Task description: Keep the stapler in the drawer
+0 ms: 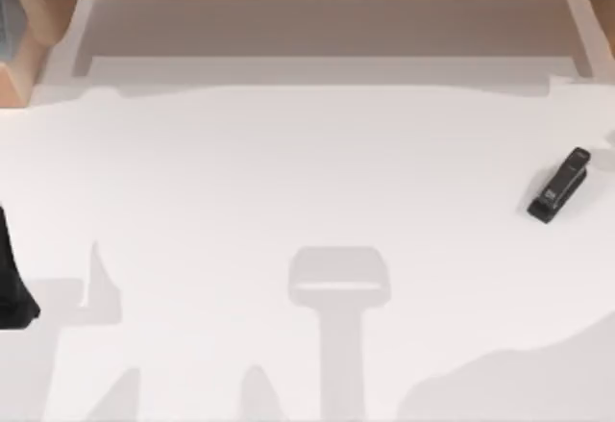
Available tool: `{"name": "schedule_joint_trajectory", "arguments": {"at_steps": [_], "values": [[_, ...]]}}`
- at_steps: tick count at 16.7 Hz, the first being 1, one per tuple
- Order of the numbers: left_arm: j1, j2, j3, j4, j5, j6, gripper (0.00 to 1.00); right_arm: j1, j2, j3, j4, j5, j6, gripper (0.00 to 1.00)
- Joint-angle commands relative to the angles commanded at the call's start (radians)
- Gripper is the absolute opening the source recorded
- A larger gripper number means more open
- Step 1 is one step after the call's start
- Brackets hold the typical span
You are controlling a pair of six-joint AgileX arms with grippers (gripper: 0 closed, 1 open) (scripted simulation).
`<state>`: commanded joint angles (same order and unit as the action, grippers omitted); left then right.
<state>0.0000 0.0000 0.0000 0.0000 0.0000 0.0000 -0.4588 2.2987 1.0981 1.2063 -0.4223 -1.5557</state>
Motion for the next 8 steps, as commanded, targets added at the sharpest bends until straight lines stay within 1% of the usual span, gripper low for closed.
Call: {"name": "schedule_joint_trajectory", "arguments": {"at_steps": [6, 8], "values": [[0.000, 0.000, 0.000, 0.000, 0.000, 0.000, 1.00, 0.005, 0.002, 0.000, -0.002, 0.002, -0.001, 1.00], [0.000, 0.000, 0.000, 0.000, 0.000, 0.000, 1.00, 0.008, 0.013, 0.029, -0.016, 0.008, -0.002, 1.00]]}}
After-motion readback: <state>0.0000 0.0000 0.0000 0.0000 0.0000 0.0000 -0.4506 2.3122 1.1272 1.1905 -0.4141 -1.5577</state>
